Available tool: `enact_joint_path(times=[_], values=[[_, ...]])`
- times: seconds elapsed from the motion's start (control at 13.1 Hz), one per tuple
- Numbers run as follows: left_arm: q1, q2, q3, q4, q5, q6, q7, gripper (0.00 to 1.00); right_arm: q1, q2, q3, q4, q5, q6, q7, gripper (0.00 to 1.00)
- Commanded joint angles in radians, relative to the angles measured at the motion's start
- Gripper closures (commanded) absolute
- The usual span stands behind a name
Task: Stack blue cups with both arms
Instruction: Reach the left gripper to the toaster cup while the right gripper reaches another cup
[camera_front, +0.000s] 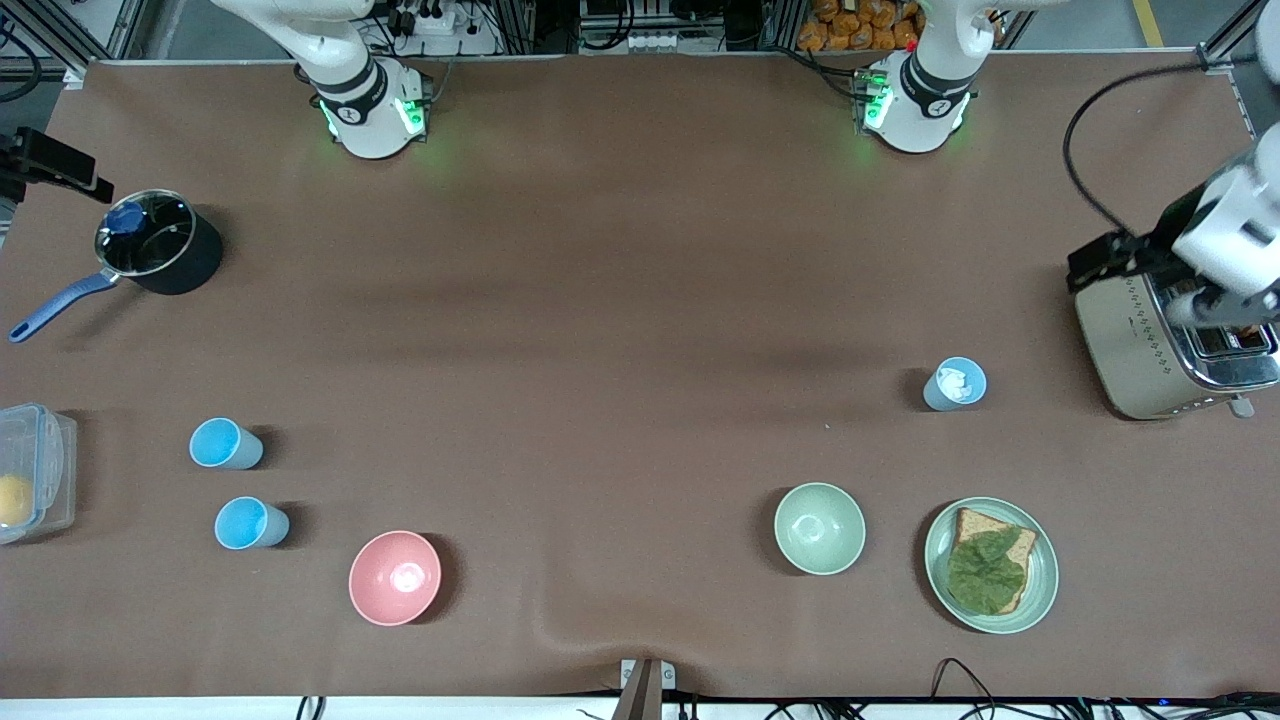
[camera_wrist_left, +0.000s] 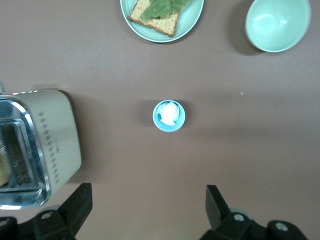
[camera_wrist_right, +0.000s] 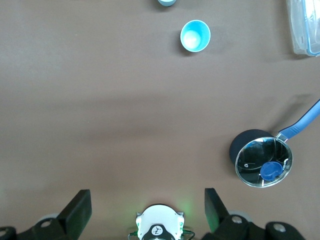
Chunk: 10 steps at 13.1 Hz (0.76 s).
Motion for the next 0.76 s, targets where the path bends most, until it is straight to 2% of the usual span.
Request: enact_joint_path(times=[0.0,0.23,0.3,0.46,0.69], values=[[0.024,-0.039,-0.005,-0.262,-0.003,0.236,0.009,0.0,-0.028,0.061,0.016,-0.023,-0.005,0.002,-0.014,0.0],[0.058,-0.01,-0.007,-0.482,-0.001,0.553,0.005,0.0,-0.057,0.205,0.016,-0.023,0.014,0.081,-0.037,0.0],[0.058,0.01,-0.007,-0.522,0.0,0.629,0.005,0.0,-0.053,0.243,0.016,-0.02,0.01,0.117,-0.04,0.0],[0.058,0.082,-0.007,-0.53,0.001,0.703,0.005,0.02,-0.041,0.326,0.016,-0.014,-0.008,0.209,-0.047,0.0],[0.06,0.182,-0.007,-0.53,0.0,0.795,0.002,0.13,-0.054,0.449,0.014,-0.009,-0.034,0.376,-0.259,0.0]])
